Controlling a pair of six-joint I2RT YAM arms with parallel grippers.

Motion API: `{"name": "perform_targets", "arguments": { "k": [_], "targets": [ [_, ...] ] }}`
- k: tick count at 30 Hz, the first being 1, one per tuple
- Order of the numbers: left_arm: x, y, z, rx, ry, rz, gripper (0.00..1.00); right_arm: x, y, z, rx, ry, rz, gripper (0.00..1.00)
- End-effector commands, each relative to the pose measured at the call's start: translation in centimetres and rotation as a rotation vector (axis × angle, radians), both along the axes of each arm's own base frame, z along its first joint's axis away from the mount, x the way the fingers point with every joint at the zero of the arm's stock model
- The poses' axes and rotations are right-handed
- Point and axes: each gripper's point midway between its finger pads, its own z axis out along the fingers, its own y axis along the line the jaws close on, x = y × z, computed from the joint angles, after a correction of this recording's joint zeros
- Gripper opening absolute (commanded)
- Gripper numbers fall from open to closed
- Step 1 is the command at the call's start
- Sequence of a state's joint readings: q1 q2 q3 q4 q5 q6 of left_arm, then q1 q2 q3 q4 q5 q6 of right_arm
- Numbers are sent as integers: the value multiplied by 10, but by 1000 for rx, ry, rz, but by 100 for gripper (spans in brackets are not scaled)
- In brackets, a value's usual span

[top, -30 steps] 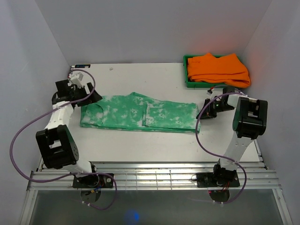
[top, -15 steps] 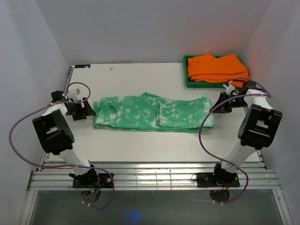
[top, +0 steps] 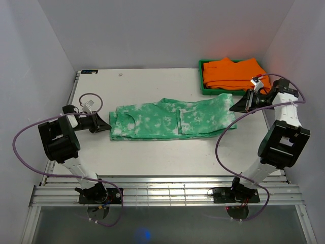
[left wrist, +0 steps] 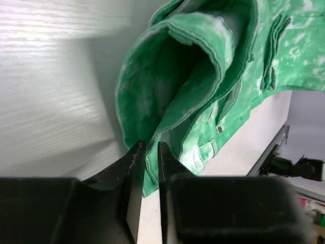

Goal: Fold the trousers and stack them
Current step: Fold the trousers

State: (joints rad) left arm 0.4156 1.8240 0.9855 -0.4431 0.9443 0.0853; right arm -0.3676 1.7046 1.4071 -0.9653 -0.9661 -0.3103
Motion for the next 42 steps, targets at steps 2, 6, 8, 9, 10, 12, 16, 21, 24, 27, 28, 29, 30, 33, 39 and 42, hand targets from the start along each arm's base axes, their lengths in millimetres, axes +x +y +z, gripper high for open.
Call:
{"name": "perform_targets", "arguments": {
  "k": [2,6,8,9,10,12,16,21,24,27,28,29,30,33,39,42],
  "targets": [
    [2,-26,19,-58,-89,-81,11,4,10,62,114,-117,-9,8],
    [-7,-48,18,-54,-72,-131,0,6,17,80,183,-151,-30,8],
    [-13,-61,16,-63,-60,-156,0,8,20,85,207,-161,-58,8],
    [-15,-65,15,-64,-54,-161,0,9,23,87,211,-168,-64,8],
    [-17,-68,15,-70,-49,-166,0,7,29,92,228,-155,-73,8],
    [-22,-74,16,-92,-42,-171,0,12,32,90,221,-184,-81,8],
    [-27,-78,25,-105,-63,-165,37,18,40,93,214,-184,-96,8],
    [-22,-67,39,-70,-100,-94,56,25,47,96,216,-190,-100,8],
    [-14,-51,44,-39,-122,-39,65,27,48,95,207,-194,-100,8],
    [-9,-55,61,-77,-190,-95,87,26,51,95,197,-198,-91,8],
    [-6,-55,65,-83,-195,-91,89,26,52,94,196,-195,-89,8],
    [-1,-53,67,-78,-214,-87,89,25,53,95,197,-196,-85,8],
    [4,-50,64,-57,-210,-68,90,25,55,95,197,-196,-80,8],
    [17,-44,50,-5,-179,-23,90,26,60,100,200,-206,-72,8],
    [26,-55,16,-14,-82,-15,64,30,82,109,221,-230,-36,8],
    [26,-60,12,-57,-61,-8,32,32,104,113,234,-246,5,8]
  ]
}}
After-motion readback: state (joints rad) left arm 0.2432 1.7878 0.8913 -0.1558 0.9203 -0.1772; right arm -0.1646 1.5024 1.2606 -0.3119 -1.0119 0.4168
